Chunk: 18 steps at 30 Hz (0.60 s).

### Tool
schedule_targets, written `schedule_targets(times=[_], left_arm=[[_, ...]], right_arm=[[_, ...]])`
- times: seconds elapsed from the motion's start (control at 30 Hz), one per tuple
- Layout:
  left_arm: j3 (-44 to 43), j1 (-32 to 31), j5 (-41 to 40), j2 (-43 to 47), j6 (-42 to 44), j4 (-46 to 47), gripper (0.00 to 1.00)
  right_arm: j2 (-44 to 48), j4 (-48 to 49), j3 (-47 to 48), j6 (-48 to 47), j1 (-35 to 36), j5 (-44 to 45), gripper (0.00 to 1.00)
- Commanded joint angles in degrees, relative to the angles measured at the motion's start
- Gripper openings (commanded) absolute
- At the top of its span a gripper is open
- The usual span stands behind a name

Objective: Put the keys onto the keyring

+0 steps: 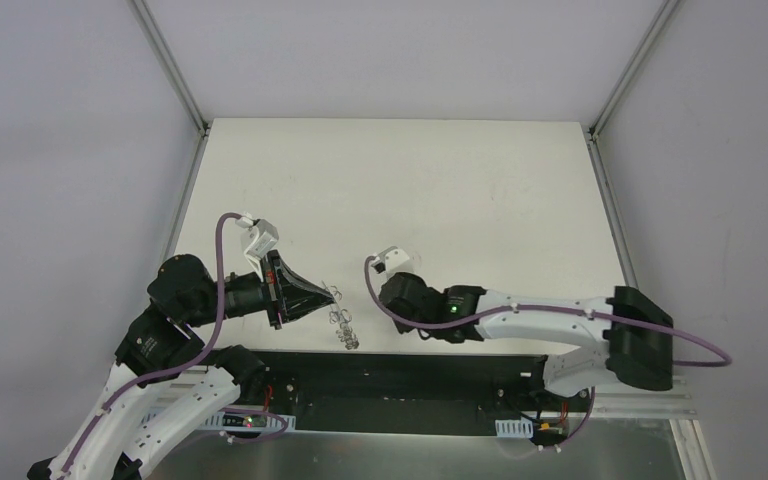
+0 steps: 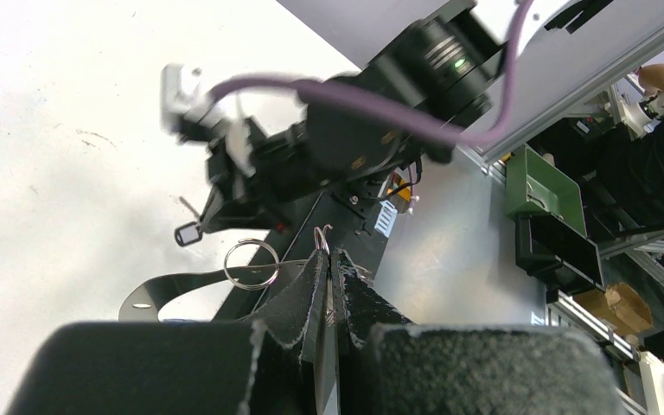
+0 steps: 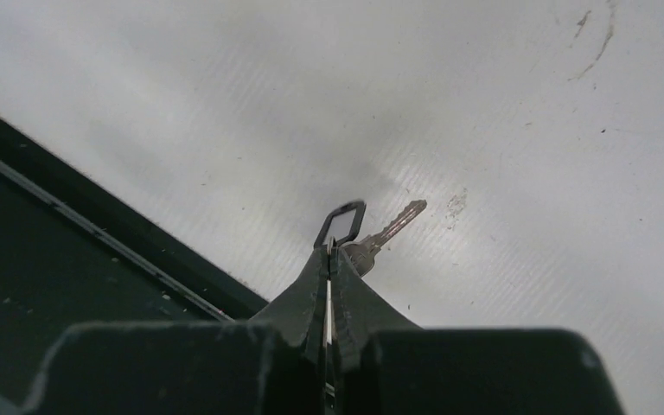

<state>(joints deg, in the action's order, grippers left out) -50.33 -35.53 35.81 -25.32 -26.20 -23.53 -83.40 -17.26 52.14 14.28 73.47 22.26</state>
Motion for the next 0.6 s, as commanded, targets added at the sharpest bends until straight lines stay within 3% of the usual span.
schedule_targets(times=[0.0,0.33,0.57], left_arm=[[-2.79,0.37,1.78,0.25,0.80,1.16,0.00],[-2.96,0.39,6.77,-0.78,-0.13,4.53,0.00],[-2.75,0.37,12.53,-2.77,-1.51,7.90,0.00]], right_arm=[[12.08,1.58,-3.04,0.60,0.62,-1.24,0.00],[33.46,4.61,-6.75,-3.18,0.66,-15.44,0.00],[38.51,8.46,-6.89,-2.63,0.69,-27.53,0.00]])
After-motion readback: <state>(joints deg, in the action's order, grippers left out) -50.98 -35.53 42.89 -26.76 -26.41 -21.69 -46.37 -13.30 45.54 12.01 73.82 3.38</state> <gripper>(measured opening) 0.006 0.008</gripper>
